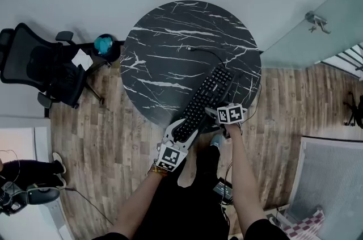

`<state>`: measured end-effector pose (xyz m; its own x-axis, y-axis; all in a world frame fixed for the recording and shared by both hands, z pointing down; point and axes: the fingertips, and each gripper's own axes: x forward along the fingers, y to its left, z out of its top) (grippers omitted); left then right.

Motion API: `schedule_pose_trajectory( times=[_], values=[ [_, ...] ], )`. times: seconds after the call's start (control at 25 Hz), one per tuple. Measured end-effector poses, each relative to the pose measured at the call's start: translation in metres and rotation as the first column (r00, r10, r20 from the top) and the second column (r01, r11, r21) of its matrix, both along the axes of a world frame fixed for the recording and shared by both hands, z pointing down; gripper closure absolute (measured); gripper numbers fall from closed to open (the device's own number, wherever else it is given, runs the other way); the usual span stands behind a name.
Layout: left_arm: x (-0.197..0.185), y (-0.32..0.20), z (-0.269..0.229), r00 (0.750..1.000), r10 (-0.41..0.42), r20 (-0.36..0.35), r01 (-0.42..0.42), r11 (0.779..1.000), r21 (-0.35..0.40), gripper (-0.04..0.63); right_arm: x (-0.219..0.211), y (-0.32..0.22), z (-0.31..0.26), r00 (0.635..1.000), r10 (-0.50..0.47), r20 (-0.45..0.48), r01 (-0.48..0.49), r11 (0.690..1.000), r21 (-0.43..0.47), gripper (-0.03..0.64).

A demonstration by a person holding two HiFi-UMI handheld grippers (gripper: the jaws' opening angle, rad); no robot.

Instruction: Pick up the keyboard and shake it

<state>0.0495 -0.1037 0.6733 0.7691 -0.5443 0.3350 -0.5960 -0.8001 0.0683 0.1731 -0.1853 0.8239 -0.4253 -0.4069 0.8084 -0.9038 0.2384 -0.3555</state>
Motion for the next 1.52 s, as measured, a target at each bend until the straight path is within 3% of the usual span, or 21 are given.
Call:
schedule_pose_trajectory(
  times=[0.08, 0.16, 0.24, 0.32, 0.4, 0.52, 0.64, 0.88, 1.04, 1.12, 1.16, 1.2, 1.24, 1.52],
  values=[
    [0.002, 0.002, -0.004, 1.000, 0.002, 0.005, -0.002, 1.000, 0.017, 0.373, 0.010, 0.009, 0.005, 0.997, -0.012, -0.073, 0.006, 0.997, -0.082, 0.258],
    [0.000, 0.001, -0.004, 1.000, 0.002, 0.024, -0.002, 1.000, 0.029, 0.374, 0.018, 0.008, 0.000, 0.992, 0.027, -0.125, -0.039, 0.995, -0.093, 0.258],
    [0.000, 0.000, -0.004, 1.000, -0.002, 0.028, 0.002, 1.000, 0.022, 0.374, 0.020, -0.004, -0.017, 0.989, 0.080, -0.127, -0.082, 0.997, -0.006, 0.258],
    [0.000, -0.004, -0.010, 1.000, -0.016, 0.000, 0.016, 1.000, 0.022, 0.374, 0.019, -0.013, -0.037, 0.988, 0.115, -0.106, -0.099, 0.985, 0.139, 0.259],
    [-0.002, -0.009, -0.017, 0.999, -0.043, -0.032, 0.044, 0.999, 0.015, 0.374, 0.018, -0.015, -0.057, 0.982, 0.155, -0.106, -0.118, 0.949, 0.292, 0.259],
    [-0.006, -0.017, -0.024, 0.995, -0.083, -0.057, 0.083, 0.997, 0.004, 0.374, 0.018, -0.015, -0.095, 0.964, 0.200, -0.175, -0.089, 0.864, 0.496, 0.261],
    [-0.008, -0.028, -0.037, 0.992, -0.107, -0.074, 0.109, 0.994, 0.026, 0.373, 0.010, -0.018, -0.132, 0.959, 0.220, -0.179, -0.070, 0.794, 0.603, 0.261],
    [-0.012, -0.034, -0.084, 0.989, -0.104, -0.103, 0.117, 0.985, 0.127, 0.381, -0.024, -0.005, -0.211, 0.964, 0.214, -0.157, -0.033, 0.685, 0.728, 0.262],
    [-0.022, -0.042, -0.129, 0.980, -0.129, -0.150, 0.160, 0.963, 0.216, 0.413, -0.051, 0.006, -0.269, 0.970, 0.215, -0.113, -0.042, 0.607, 0.794, 0.264],
    [-0.030, -0.046, -0.147, 0.976, -0.143, -0.164, 0.182, 0.950, 0.255, 0.438, -0.059, 0.014, -0.291, 0.957, 0.267, -0.112, -0.061, 0.564, 0.823, 0.272],
    [-0.036, -0.049, -0.155, 0.973, -0.156, -0.167, 0.198, 0.942, 0.271, 0.461, -0.061, 0.019, -0.301, 0.943, 0.310, -0.117, -0.073, 0.540, 0.839, 0.320],
    [-0.041, -0.051, -0.161, 0.969, -0.175, -0.172, 0.219, 0.935, 0.280, 0.471, -0.064, 0.024, -0.309, 0.929, 0.350, -0.117, -0.088, 0.518, 0.851, 0.489],
    [-0.045, -0.053, -0.166, 0.965, -0.193, -0.177, 0.238, 0.929, 0.284, 0.477, -0.068, 0.029, -0.316, 0.921, 0.375, -0.106, -0.104, 0.500, 0.860, 0.541],
    [-0.053, -0.042, -0.186, 0.962, -0.202, -0.185, 0.255, 0.904, 0.342, 0.509, -0.100, 0.060, -0.344, 0.936, 0.348, -0.043, -0.121, 0.436, 0.892, 0.551]
  ],
)
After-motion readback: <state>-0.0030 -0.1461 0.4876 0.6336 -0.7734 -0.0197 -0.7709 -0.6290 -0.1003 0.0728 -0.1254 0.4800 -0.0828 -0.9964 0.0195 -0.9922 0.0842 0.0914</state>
